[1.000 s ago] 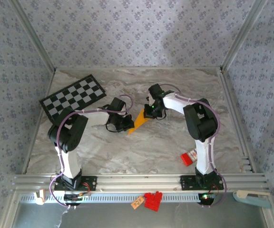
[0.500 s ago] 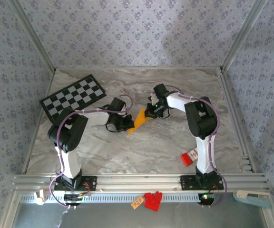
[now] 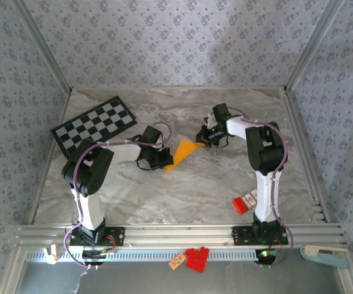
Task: Fold a paper plane with a square sheet of paper (pick it up from the middle)
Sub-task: Fold the wing for the fifth time at the center of the table.
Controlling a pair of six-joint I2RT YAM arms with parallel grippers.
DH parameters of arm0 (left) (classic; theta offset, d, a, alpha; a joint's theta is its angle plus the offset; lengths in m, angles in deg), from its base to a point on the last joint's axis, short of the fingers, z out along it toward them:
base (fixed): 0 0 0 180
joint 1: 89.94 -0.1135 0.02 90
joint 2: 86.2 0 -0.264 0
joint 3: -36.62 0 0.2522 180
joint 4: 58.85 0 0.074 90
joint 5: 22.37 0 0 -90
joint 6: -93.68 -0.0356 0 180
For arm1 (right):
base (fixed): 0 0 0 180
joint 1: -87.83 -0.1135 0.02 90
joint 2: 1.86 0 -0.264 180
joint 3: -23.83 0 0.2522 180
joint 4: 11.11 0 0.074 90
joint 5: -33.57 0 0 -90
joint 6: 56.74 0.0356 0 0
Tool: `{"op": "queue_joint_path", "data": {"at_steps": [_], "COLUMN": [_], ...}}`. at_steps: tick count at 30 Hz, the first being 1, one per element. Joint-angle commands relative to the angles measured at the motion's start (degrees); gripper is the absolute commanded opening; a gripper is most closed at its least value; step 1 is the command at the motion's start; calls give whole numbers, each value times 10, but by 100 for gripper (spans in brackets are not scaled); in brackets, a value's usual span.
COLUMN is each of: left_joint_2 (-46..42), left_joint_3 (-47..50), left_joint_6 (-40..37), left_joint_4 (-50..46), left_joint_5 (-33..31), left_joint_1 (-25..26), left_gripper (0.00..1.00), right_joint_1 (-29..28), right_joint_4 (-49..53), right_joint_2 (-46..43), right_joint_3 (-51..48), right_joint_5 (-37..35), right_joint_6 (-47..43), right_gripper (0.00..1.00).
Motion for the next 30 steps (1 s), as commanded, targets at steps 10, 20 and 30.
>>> {"op": "queue_joint_path", "data": {"at_steps": [10, 20, 30], "left_joint_2": [33, 32, 5], "left_joint_3": [3, -7, -26], "left_joint_6": [5, 5, -5], "left_joint_4": [-99, -99, -61], "left_joint_5": [-36, -31, 19], "left_joint_1": [3, 3, -1], "left_gripper": [0, 0, 0], "right_joint_1": [-11, -110, -113], "right_joint_4": [-30, -63, -45], "right_joint_2": [-113, -84, -33], "right_joint_3": [-56, -86, -86], "right_joint_5": [-81, -26, -41], "right_joint_6": [22, 82, 68], "right_gripper": [6, 4, 3]}}
